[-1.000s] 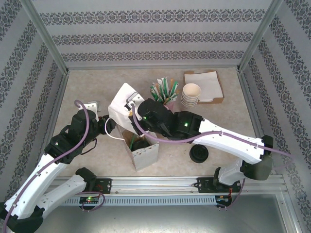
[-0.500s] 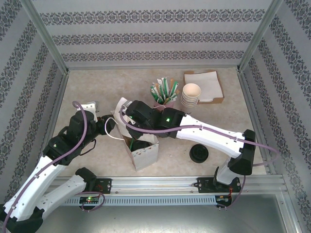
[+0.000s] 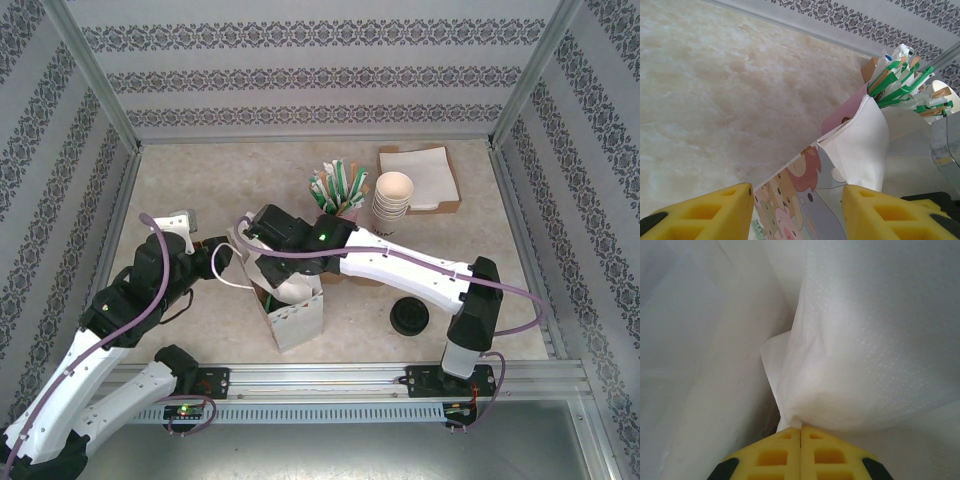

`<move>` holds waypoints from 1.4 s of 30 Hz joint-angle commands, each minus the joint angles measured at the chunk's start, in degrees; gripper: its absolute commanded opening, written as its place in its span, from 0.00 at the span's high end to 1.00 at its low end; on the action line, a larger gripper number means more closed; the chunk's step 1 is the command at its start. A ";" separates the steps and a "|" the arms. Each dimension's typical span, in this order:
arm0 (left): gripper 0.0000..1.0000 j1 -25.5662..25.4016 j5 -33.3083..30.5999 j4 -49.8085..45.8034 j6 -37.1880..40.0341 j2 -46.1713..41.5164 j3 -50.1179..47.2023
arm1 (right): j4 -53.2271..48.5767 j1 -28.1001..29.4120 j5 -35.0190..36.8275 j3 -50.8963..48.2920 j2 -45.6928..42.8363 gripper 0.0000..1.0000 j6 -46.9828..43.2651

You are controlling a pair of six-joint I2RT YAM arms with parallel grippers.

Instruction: Pack the takeout coffee

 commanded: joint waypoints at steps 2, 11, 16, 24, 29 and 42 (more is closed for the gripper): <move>0.49 0.21 -1.15 -1.83 0.64 -0.55 0.40 | -1.65 -0.52 -2.02 0.98 2.81 1.00 0.71; 0.49 0.23 -2.14 -2.63 0.88 -1.36 0.79 | -3.05 -0.01 -3.45 3.07 4.33 0.98 -1.35; 0.49 0.21 -1.89 -2.41 0.78 -1.26 0.75 | 2.07 0.15 -2.84 2.32 0.34 0.70 -1.34; 0.45 0.19 -5.36 -3.81 3.52 -1.52 2.34 | 4.68 0.17 1.79 4.15 -6.65 0.48 -1.93; 0.37 0.20 -7.86 -3.35 5.99 -0.96 4.18 | 6.11 0.33 4.37 3.66 -10.54 0.45 -2.44; 0.15 0.23 -22.98 -1.22 16.68 -1.85 8.09 | 12.59 0.32 13.63 -1.11 -19.39 0.44 -5.74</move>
